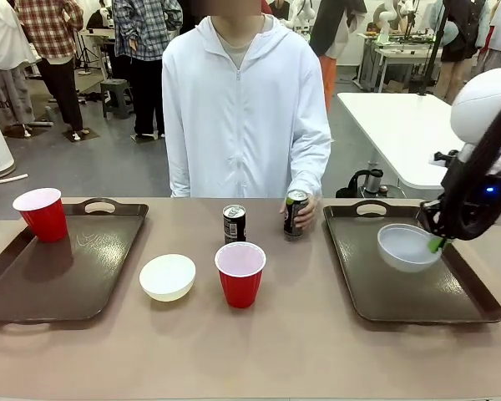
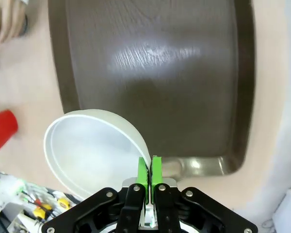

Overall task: Prepare tableware on both trays.
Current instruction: Pick up a Picnic Bowl from the table and place it on a Handle tray.

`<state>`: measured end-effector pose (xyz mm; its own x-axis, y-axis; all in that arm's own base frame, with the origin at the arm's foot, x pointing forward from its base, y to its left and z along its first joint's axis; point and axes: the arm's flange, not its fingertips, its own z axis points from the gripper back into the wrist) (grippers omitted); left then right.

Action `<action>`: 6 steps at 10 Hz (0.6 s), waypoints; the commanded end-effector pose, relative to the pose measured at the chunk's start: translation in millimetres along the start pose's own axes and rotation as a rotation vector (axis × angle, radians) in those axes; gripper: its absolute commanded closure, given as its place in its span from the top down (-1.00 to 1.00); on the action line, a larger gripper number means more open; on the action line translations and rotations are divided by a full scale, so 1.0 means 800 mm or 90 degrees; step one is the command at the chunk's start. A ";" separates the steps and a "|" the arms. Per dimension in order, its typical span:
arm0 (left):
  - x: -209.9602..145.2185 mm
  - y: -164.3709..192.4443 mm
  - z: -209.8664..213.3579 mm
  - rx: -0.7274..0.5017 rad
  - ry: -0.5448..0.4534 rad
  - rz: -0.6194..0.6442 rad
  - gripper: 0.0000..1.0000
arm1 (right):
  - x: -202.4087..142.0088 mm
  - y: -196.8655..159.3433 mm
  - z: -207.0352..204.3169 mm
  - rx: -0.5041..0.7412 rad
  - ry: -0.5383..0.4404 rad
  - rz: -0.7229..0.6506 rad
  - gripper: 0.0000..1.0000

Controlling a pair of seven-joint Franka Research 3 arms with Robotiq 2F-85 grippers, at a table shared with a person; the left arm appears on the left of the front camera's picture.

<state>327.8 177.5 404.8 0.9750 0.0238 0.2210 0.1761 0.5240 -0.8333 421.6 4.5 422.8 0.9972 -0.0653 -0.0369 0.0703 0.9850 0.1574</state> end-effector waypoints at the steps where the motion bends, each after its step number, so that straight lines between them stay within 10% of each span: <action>1: 0.000 -0.001 0.003 -0.009 -0.006 0.000 1.00 | 0.033 0.023 -0.024 0.002 -0.003 -0.020 -1.00; 3: 0.000 -0.001 0.003 -0.009 -0.006 0.000 1.00 | 0.050 0.028 -0.040 0.005 0.005 -0.032 -1.00; 6: 0.000 -0.001 0.003 -0.009 -0.006 0.000 1.00 | -0.101 0.043 0.024 -0.074 0.182 0.024 -1.00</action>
<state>328.0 177.4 404.7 0.9751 0.0234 0.2205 0.1759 0.5239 -0.8334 394.8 38.3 410.3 0.9581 -0.0300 -0.2848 0.0623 0.9925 0.1049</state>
